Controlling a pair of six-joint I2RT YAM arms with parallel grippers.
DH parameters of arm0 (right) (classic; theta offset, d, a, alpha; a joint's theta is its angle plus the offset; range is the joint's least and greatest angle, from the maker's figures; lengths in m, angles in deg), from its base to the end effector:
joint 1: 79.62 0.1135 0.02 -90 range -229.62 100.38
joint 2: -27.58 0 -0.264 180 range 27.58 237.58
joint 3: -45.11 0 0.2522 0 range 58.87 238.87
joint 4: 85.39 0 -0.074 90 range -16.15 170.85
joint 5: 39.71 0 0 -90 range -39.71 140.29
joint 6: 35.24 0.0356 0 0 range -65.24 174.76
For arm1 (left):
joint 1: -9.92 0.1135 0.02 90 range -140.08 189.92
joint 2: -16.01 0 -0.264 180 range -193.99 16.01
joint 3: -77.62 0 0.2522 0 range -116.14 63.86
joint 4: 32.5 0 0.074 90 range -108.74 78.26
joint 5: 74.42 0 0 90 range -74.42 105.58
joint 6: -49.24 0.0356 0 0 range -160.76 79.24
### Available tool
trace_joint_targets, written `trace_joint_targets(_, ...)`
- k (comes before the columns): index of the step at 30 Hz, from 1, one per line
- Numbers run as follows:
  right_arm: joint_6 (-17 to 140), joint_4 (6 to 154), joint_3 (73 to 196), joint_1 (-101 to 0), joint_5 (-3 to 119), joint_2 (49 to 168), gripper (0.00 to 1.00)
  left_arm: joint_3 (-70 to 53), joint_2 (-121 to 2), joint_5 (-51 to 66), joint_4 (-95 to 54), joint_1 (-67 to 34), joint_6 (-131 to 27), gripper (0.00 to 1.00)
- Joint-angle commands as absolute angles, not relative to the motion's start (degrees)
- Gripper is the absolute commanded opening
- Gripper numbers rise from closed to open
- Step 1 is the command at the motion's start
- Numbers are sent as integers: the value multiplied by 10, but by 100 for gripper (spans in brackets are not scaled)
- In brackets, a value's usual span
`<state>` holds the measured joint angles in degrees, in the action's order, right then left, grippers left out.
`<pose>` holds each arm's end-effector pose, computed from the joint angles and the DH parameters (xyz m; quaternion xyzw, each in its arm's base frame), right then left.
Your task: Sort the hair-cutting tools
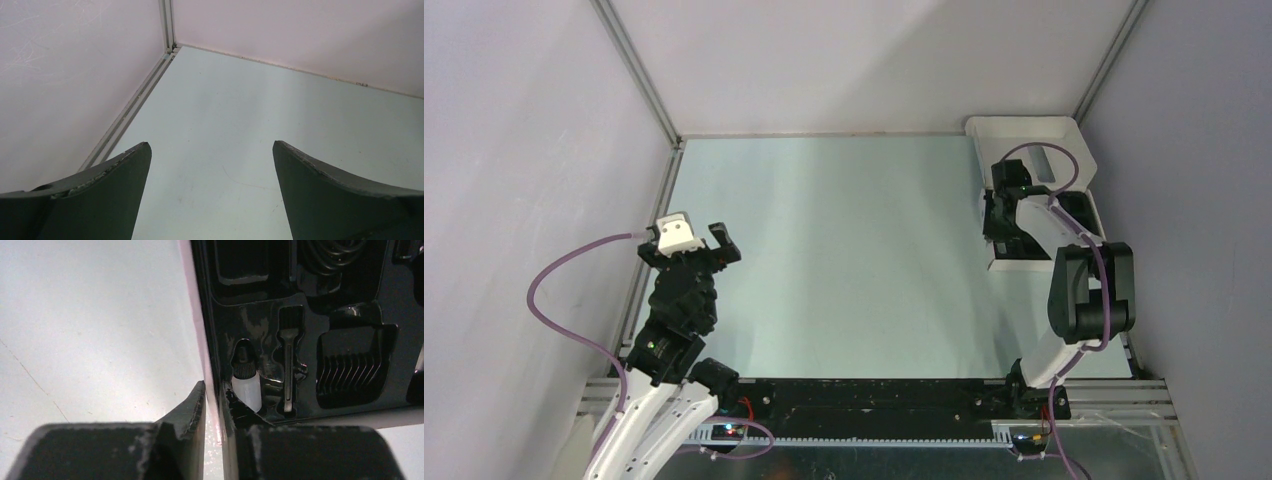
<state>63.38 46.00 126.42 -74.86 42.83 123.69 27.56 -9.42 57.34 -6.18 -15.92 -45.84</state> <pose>0.3401 0.0237 0.2138 0.0477 0.9701 -0.0361 0.2353 0.1105 -0.0272 0.3290 -0.1234 0.7041 0.0730 0.6955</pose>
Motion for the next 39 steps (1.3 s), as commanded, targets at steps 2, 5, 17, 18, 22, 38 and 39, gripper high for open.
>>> trace_joint_targets(2,649,472,1279,-717,437,1253,9,283,-92,569,-83,-157,-465,98)
trace_joint_targets(5,658,465,1279,-698,429,1250,2,283,-91,568,-82,-157,-465,98)
trace_joint_targets(17,777,439,1279,-506,452,1246,0,280,-85,566,-78,-157,-468,98)
trace_joint_targets(18,787,441,1279,-475,455,1249,0,279,-83,565,-78,-157,-469,98)
trace_joint_targets(22,855,467,1279,-387,480,1260,0,278,-77,563,-74,-157,-473,98)
trace_joint_targets(38,958,497,1481,-169,448,1359,4,241,-84,513,-19,-157,-531,98)
trace_joint_targets(39,952,498,1489,-168,451,1360,7,234,-94,501,-15,-157,-536,98)
